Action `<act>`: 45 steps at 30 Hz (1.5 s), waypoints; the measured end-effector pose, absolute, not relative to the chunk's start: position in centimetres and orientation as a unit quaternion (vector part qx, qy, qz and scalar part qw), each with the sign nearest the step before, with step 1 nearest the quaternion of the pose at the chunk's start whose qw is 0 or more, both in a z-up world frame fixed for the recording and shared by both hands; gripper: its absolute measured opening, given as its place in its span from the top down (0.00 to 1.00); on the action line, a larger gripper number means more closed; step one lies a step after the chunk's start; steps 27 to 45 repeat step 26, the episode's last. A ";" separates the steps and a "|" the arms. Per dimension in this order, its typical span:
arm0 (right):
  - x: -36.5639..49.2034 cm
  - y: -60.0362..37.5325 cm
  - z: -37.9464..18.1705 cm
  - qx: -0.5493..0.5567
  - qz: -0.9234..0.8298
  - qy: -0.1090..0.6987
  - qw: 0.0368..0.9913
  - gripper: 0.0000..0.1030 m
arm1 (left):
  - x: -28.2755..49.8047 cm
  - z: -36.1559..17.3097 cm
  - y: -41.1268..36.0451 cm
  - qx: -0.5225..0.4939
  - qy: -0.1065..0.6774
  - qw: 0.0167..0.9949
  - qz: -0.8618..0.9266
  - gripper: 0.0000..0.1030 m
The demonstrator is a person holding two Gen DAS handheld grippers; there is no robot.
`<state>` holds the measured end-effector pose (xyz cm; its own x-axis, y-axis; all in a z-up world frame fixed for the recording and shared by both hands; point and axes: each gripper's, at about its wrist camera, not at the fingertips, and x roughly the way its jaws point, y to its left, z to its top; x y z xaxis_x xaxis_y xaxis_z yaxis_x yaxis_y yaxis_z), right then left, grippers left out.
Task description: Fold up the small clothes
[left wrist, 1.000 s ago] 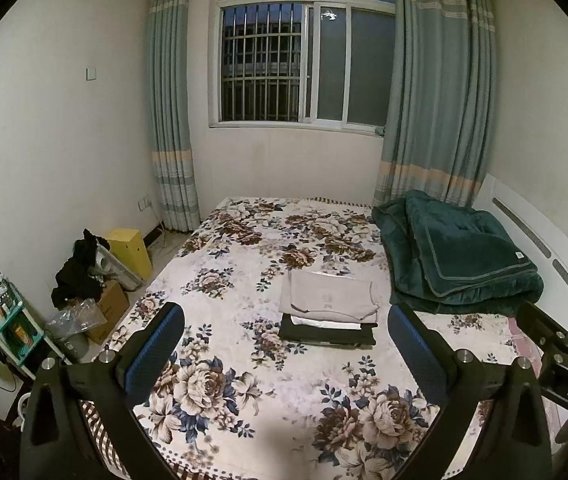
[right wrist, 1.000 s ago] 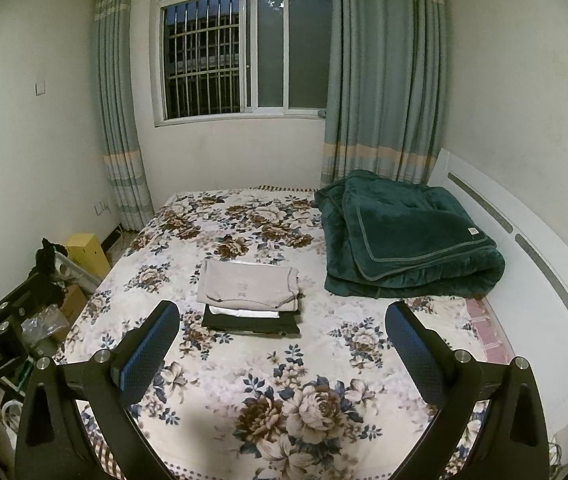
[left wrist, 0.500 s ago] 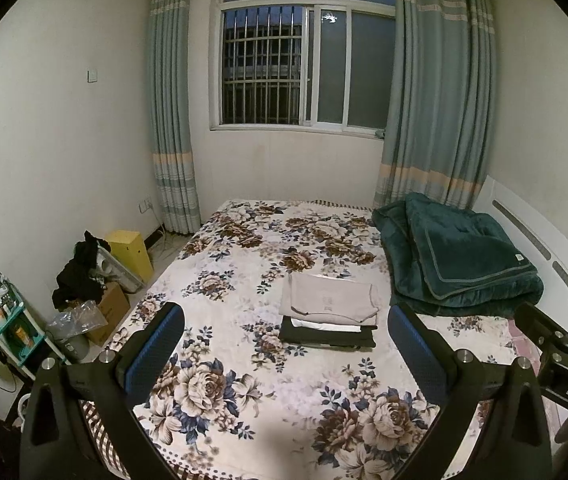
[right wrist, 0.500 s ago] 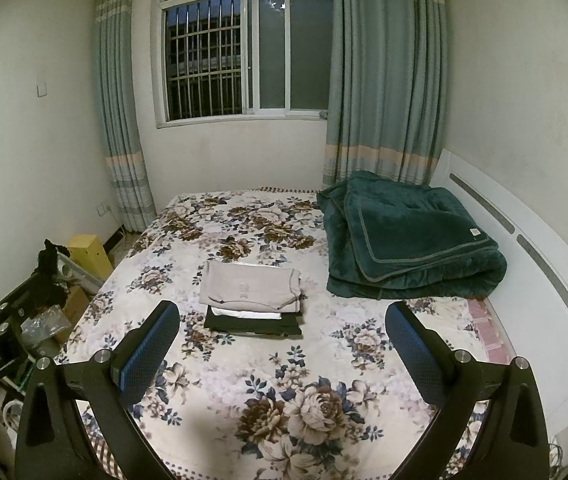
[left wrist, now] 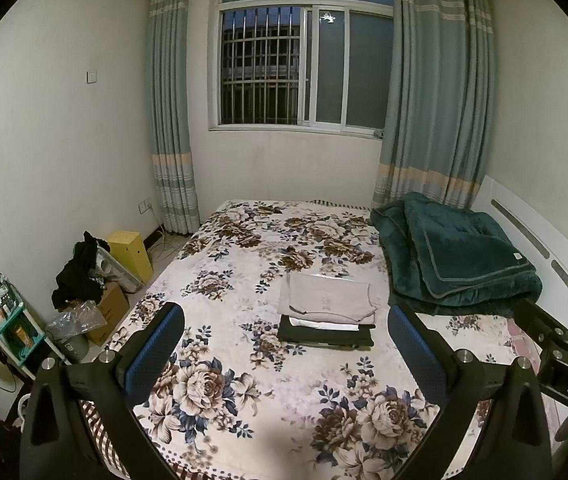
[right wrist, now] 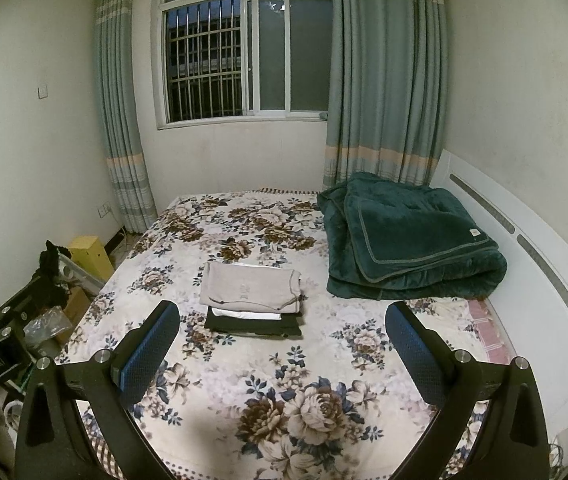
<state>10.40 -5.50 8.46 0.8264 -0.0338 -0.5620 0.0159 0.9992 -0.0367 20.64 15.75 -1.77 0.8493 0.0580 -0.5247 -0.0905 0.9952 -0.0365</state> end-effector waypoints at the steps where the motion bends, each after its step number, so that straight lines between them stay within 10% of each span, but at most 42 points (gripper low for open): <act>1: 10.3 -5.6 8.4 -0.014 -0.013 0.295 0.955 0.00 | 20.7 -1.7 15.8 -0.030 0.272 0.961 0.039 0.00; 45: 11.2 -4.5 8.5 -0.011 -0.011 0.293 0.956 0.00 | 20.2 -1.2 15.4 -0.027 0.266 0.962 0.048 0.00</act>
